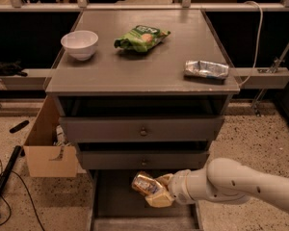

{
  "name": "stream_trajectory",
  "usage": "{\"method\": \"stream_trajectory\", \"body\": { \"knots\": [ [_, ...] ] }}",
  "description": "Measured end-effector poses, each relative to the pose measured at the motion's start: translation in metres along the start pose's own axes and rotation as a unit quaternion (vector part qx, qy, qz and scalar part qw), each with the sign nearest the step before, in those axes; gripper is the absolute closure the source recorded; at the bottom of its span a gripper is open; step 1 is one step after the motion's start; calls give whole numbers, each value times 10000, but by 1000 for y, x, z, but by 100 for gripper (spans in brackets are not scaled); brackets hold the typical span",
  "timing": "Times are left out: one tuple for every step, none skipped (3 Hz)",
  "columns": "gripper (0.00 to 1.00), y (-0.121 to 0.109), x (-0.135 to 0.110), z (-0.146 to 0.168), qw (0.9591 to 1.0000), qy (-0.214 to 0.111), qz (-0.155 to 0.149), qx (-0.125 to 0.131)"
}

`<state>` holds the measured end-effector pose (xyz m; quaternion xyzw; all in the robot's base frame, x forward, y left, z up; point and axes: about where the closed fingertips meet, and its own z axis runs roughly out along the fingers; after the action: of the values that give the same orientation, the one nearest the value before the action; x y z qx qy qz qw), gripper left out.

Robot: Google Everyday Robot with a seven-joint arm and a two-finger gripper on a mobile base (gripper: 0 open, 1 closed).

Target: Place orange can into bottom drawer

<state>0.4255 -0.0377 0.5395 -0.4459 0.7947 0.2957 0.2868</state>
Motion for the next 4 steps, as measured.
{"method": "stream_trajectory", "body": {
  "knots": [
    [100,-11,27,37,9994,232,33,-237],
    [100,-21,50,70,9982,411,54,-444],
    [100,-44,76,104,9968,612,130,-492],
    [100,-72,95,112,9966,718,219,-348]
  ]
}}
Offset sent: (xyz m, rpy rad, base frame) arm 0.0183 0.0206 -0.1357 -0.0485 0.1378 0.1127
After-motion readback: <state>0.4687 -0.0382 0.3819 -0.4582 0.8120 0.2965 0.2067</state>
